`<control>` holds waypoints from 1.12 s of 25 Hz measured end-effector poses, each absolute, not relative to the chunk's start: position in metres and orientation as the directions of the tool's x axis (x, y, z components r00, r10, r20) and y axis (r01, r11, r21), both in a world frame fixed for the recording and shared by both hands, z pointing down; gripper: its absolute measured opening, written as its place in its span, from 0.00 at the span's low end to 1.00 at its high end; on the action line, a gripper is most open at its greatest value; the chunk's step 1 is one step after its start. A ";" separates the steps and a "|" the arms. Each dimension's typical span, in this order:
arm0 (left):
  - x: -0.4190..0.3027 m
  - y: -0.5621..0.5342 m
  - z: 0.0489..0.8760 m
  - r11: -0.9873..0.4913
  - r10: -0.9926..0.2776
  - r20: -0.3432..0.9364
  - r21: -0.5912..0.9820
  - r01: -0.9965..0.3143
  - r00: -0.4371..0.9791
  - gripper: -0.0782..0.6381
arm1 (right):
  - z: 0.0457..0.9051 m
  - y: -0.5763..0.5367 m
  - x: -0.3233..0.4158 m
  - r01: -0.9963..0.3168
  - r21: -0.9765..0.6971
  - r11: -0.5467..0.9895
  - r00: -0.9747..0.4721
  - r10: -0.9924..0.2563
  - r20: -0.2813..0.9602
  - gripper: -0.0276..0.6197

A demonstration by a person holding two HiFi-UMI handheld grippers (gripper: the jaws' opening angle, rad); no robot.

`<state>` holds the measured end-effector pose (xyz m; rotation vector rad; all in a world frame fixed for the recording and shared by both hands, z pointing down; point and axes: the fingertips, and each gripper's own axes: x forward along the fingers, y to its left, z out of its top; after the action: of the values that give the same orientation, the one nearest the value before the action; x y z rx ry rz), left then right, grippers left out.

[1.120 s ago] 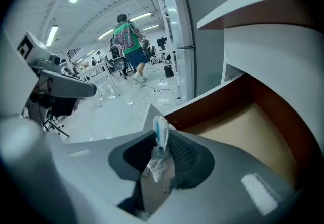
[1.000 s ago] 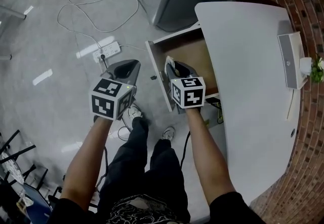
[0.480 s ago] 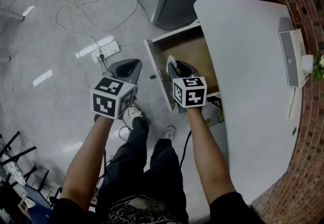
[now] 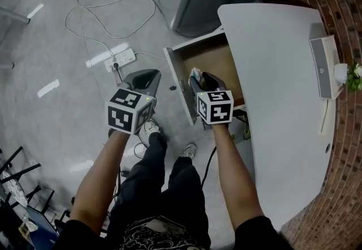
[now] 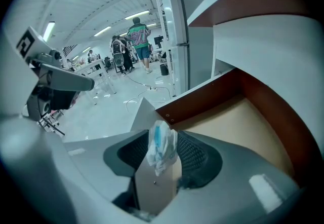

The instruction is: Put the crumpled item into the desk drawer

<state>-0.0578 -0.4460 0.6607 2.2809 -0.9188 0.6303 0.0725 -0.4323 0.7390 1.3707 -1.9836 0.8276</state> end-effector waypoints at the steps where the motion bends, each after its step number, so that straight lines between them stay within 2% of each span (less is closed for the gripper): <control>1: -0.059 -0.446 0.659 -0.583 -0.454 0.612 0.346 -0.735 0.648 0.11 | 0.738 -0.433 0.072 -0.947 -0.162 0.277 -0.300 -0.585 0.754 0.32; 7: -0.068 -0.447 0.649 -0.574 -0.471 0.604 0.343 -0.743 0.643 0.11 | 0.727 -0.429 0.068 -0.945 -0.164 0.283 -0.303 -0.575 0.760 0.34; 14: -0.085 -0.453 0.622 -0.566 -0.493 0.600 0.329 -0.756 0.631 0.11 | 0.690 -0.431 0.055 -0.939 -0.149 0.309 -0.312 -0.586 0.748 0.31; 19: -0.094 -0.460 0.589 -0.563 -0.535 0.568 0.312 -0.765 0.625 0.11 | 0.647 -0.438 0.044 -0.937 -0.139 0.319 -0.318 -0.623 0.714 0.24; 28: -0.108 -0.472 0.536 -0.578 -0.576 0.532 0.272 -0.769 0.621 0.11 | 0.564 -0.458 0.029 -0.938 -0.118 0.326 -0.325 -0.707 0.628 0.21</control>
<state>-0.1078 -0.4721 0.5355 2.3637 -1.0600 0.5379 0.0289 -0.4579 0.5641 1.4457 -2.1280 0.6558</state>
